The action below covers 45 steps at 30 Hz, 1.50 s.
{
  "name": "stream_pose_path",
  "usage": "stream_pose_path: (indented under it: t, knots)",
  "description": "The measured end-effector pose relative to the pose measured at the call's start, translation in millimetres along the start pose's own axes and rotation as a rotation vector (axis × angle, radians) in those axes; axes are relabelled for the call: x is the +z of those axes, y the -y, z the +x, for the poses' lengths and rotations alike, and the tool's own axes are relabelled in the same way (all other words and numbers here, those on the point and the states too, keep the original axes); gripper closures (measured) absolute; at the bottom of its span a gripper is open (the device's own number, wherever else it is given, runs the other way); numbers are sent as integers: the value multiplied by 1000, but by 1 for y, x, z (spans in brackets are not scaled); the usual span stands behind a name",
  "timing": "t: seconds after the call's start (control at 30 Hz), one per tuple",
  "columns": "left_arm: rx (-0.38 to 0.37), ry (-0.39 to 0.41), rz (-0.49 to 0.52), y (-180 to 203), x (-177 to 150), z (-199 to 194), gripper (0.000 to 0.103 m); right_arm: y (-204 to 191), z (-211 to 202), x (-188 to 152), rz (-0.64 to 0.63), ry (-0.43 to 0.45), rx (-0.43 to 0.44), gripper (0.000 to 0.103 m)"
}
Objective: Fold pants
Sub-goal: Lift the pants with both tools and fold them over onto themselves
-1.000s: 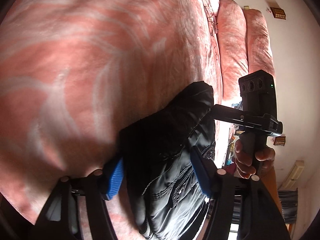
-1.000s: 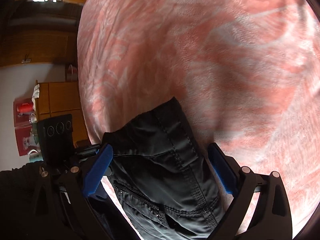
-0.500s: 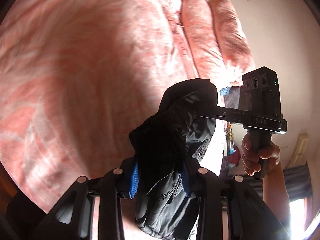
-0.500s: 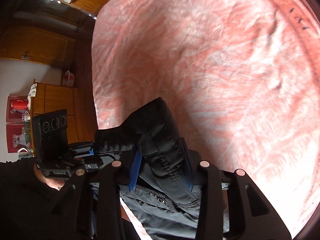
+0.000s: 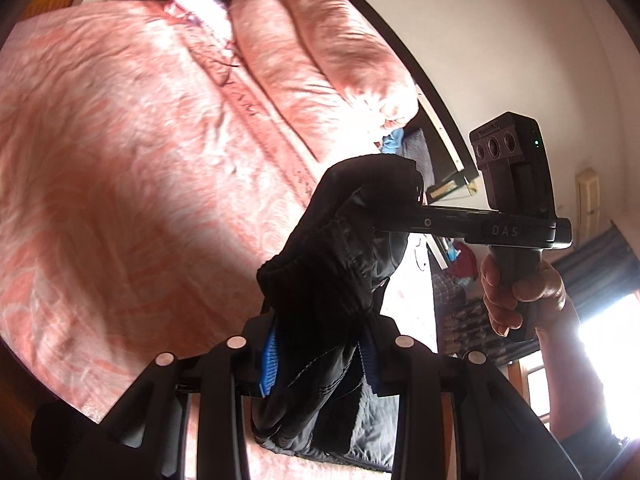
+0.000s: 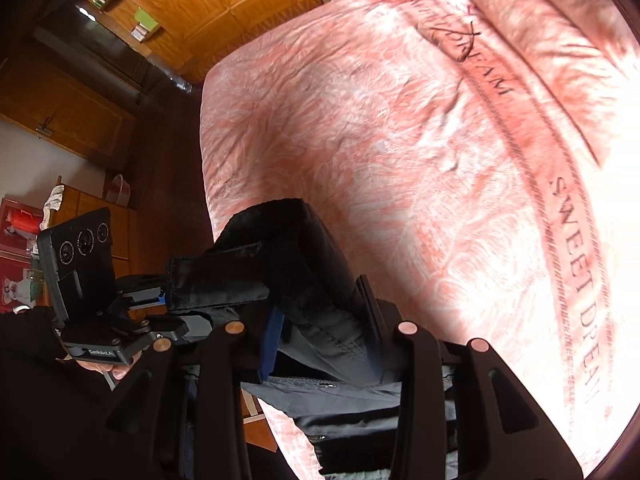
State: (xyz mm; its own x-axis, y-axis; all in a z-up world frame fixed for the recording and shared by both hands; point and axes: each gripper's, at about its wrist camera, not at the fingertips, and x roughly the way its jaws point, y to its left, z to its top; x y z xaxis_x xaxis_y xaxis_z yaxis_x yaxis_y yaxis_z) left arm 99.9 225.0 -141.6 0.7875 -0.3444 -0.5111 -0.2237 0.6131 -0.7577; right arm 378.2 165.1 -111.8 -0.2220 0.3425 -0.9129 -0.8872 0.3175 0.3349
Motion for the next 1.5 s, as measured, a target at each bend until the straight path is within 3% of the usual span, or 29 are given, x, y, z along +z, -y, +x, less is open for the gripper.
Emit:
stream_pose_path:
  t: [0.77, 1.5]
  knots:
    - [-47, -88, 352, 156, -54, -5, 70, -13, -123, -126, 93, 192, -151, 70]
    - [-57, -160, 572, 235, -110, 22, 70, 14, -169, -238, 201, 336, -192, 71]
